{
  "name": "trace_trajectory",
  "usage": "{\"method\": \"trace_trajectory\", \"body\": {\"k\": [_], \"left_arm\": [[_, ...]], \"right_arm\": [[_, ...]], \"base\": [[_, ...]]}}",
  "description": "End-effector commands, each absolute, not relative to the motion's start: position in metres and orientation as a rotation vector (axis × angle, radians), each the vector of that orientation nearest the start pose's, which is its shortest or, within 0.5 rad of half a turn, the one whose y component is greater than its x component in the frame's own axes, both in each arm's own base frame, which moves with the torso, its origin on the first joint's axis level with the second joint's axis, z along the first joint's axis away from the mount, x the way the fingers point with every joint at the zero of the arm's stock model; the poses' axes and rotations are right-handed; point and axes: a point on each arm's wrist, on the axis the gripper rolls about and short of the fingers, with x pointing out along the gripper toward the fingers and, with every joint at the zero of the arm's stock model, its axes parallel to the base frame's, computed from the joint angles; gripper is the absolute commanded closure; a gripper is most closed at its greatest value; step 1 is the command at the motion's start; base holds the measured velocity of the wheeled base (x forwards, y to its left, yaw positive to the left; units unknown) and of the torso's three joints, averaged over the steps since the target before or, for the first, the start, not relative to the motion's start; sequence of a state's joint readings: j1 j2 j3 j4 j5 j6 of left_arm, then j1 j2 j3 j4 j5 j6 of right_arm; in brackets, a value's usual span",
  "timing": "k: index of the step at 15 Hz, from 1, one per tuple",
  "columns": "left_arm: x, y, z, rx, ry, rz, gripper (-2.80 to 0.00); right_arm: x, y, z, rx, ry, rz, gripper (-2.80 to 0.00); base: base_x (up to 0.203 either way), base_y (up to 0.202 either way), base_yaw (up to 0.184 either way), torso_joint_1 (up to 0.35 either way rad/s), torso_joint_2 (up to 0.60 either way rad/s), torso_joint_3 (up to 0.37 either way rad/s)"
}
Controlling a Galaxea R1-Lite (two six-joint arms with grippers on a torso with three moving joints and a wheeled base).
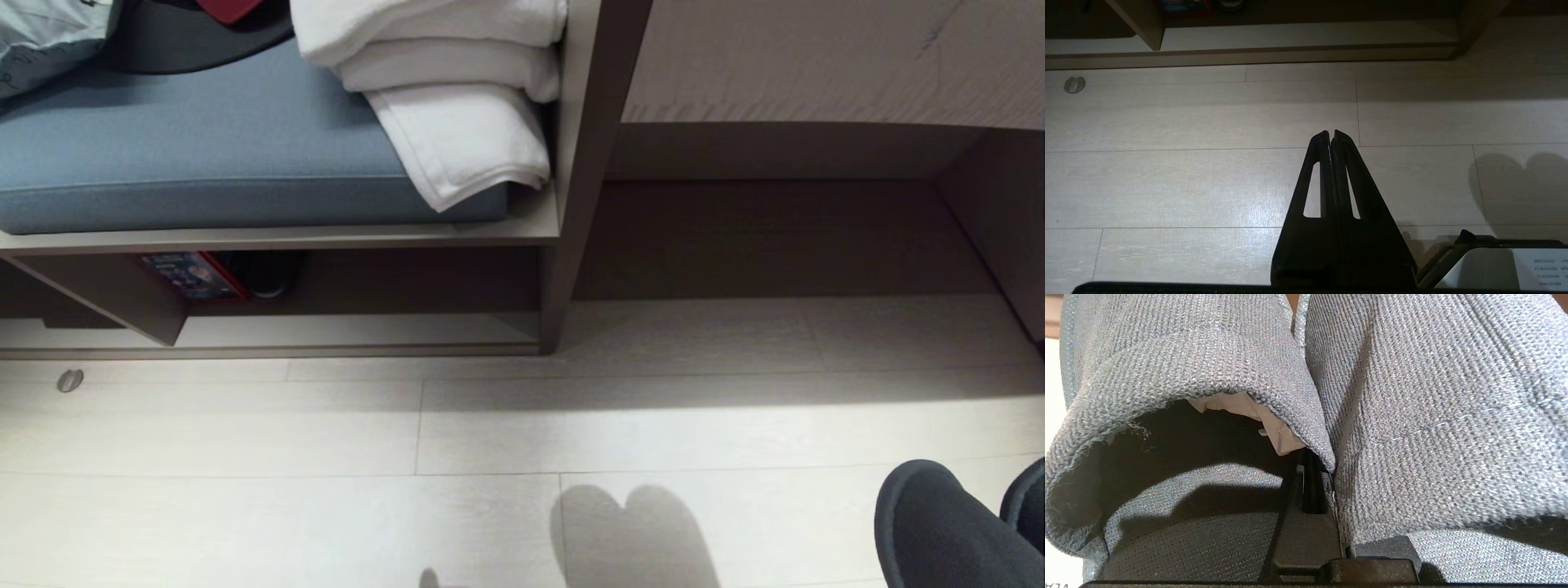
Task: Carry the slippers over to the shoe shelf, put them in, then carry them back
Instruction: Place the slippers into the shoe cabinet
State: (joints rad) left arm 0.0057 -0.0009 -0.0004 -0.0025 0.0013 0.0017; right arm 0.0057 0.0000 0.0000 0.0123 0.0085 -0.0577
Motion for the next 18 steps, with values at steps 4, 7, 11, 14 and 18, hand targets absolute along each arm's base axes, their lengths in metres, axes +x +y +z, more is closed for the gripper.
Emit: {"method": "trace_trajectory", "body": {"k": [4, 7, 11, 14, 18], "left_arm": [[-0.0229, -0.0001, 0.0762, 0.002, -0.005, 0.008, 0.00], [-0.0228, -0.0001, 0.0758, 0.002, -0.003, 0.008, 0.00], [-0.0229, -0.0001, 0.0762, 0.002, -0.005, 0.008, 0.00], [-0.0228, -0.0001, 0.0758, 0.002, -0.003, 0.008, 0.00], [-0.0229, -0.0001, 0.0762, 0.002, -0.005, 0.008, 0.00]], "right_arm": [[-0.0227, 0.0001, 0.0743, -0.058, 0.013, 0.016, 0.00], [-0.0227, 0.0001, 0.0743, -0.058, 0.013, 0.016, 0.00], [-0.0227, 0.0001, 0.0743, -0.058, 0.013, 0.016, 0.00], [-0.0227, 0.0001, 0.0743, -0.058, 0.013, 0.016, 0.00], [-0.0227, 0.0001, 0.0743, -0.058, 0.013, 0.016, 0.00]], "base": [[0.000, 0.000, 0.000, 0.002, 0.00, 0.198], [0.000, 0.000, 0.000, 0.002, 0.01, 0.203], [0.000, 0.000, 0.000, 0.002, 0.00, 0.203], [0.000, 0.000, 0.000, 0.002, 0.00, 0.197], [0.000, 0.000, 0.000, 0.002, 0.00, 0.200]]}}
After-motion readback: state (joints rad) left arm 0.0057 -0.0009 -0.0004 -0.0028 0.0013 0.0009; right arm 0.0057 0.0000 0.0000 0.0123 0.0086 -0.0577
